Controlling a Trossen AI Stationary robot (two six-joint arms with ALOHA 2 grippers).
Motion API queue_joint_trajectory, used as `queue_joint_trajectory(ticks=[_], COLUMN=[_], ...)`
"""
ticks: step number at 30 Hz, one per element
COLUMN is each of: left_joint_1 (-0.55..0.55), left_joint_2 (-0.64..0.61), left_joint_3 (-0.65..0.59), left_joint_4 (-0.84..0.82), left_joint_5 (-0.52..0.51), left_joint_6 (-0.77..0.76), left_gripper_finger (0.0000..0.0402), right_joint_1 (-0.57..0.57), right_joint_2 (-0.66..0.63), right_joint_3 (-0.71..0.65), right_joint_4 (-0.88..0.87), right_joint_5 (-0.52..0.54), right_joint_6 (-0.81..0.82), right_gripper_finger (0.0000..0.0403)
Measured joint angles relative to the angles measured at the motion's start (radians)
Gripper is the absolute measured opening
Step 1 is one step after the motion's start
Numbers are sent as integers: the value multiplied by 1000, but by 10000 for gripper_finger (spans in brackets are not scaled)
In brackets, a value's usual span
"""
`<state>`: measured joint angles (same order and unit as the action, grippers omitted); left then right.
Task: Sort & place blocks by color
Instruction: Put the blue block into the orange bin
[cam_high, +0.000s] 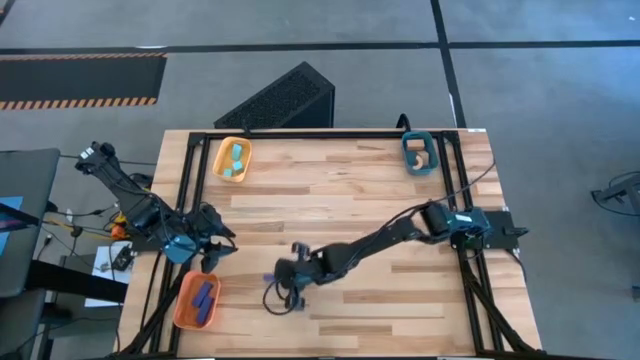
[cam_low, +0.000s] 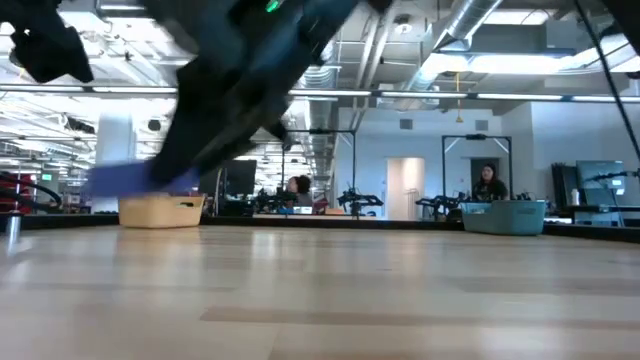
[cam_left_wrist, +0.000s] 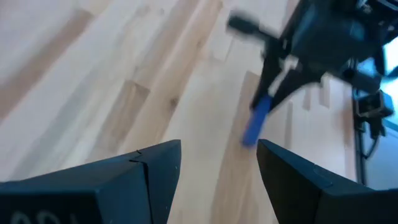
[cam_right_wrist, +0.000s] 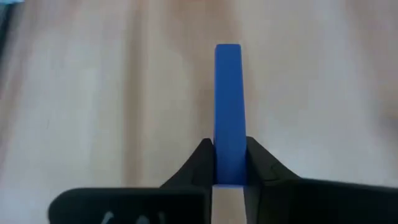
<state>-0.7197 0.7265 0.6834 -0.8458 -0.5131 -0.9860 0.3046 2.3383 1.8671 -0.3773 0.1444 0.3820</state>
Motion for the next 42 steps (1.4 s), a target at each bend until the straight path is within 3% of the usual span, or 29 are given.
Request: queue_joint_trajectory(ticks=[4, 8, 11, 14, 17, 19, 25, 31, 37, 42], left_joint_1=[19, 73, 136, 215, 312, 389, 621, 717, 725, 729], left_joint_2=[0, 0, 0, 2, 21, 45, 171, 289, 327, 340], left_joint_3=[0, 0, 0, 0, 0, 0, -1, 4, 28, 30], left_joint_4=[11, 49, 147, 312, 493, 593, 839, 1042, 1061, 1069], left_joint_5=[-60, -66, -45, 20, 113, 182, 474, 683, 794, 790], left_joint_6=[25, 118, 271, 446, 611, 691, 741, 711, 709, 646], left_gripper_finger=[196, 196, 196, 196, 196, 196, 196, 196, 196, 196], right_joint_1=[-2, -7, -26, -40, -39, -36, -26, -32, -37, -39], right_joint_2=[-120, -283, -412, -523, -596, -624, -686, -708, -709, -709], right_joint_3=[-15, -205, -454, -693, -855, -915, -941, -942, -941, -941], right_joint_4=[-163, -85, 147, 537, 849, 955, 1047, 1059, 1063, 1068], right_joint_5=[140, 215, 218, 222, 224, 233, 254, 247, 256, 259], right_joint_6=[-32, -9, 72, 157, 203, 203, 96, 25, 6, 5], right_gripper_finger=[46, 46, 45, 45, 45, 45, 45, 45, 45, 45])
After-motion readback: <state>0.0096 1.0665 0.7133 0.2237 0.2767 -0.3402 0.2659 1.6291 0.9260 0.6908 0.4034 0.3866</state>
